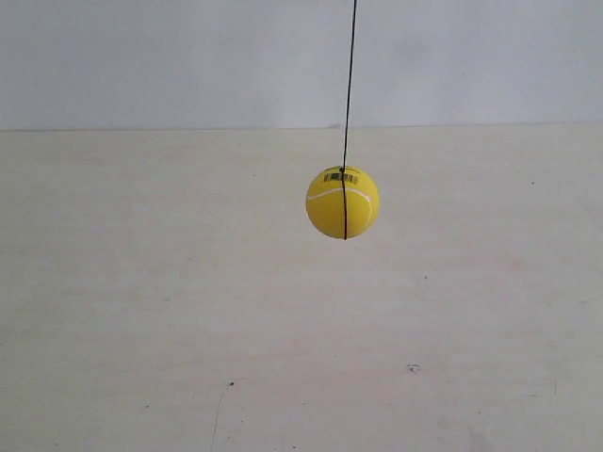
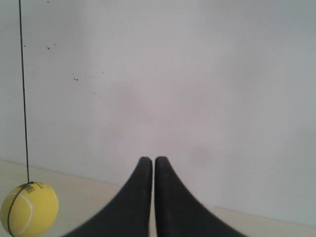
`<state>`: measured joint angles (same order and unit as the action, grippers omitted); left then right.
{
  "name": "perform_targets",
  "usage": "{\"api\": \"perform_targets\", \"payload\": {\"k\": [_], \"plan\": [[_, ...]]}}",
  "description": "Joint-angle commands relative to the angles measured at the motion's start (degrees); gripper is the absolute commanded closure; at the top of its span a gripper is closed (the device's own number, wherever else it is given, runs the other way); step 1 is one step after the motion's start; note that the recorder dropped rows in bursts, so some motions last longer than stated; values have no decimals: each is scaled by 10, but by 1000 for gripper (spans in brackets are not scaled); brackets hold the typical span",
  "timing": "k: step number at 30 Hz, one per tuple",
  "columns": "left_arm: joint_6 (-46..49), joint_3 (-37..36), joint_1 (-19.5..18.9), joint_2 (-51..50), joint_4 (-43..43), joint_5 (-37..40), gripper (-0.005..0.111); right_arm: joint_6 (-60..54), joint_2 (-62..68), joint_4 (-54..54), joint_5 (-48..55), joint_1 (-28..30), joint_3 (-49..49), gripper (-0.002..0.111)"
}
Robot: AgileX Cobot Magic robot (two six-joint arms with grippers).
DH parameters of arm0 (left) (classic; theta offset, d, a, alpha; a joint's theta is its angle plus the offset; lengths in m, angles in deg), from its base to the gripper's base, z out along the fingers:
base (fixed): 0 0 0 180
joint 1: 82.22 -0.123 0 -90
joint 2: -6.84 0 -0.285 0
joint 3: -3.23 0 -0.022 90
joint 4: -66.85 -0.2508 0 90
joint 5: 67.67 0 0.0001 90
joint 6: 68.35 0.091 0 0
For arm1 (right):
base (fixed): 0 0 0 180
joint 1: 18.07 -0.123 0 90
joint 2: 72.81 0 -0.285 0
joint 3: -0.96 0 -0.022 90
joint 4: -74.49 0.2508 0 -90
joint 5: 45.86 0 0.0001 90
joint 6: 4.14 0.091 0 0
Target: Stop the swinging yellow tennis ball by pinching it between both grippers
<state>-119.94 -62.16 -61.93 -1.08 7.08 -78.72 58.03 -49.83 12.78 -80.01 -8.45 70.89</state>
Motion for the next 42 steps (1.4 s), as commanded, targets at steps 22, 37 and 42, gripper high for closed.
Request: {"api": "perform_targets", "payload": {"k": [22, 37, 42], "plan": [[-5, -2, 2, 1, 8, 2, 102, -226, -2, 277, 30, -1, 66, 108], [-5, -2, 2, 1, 7, 1, 102, -599, -2, 609, 235, -1, 73, 108], [-5, -2, 2, 1, 7, 1, 102, -606, -13, 609, 302, -1, 73, 108]]}}
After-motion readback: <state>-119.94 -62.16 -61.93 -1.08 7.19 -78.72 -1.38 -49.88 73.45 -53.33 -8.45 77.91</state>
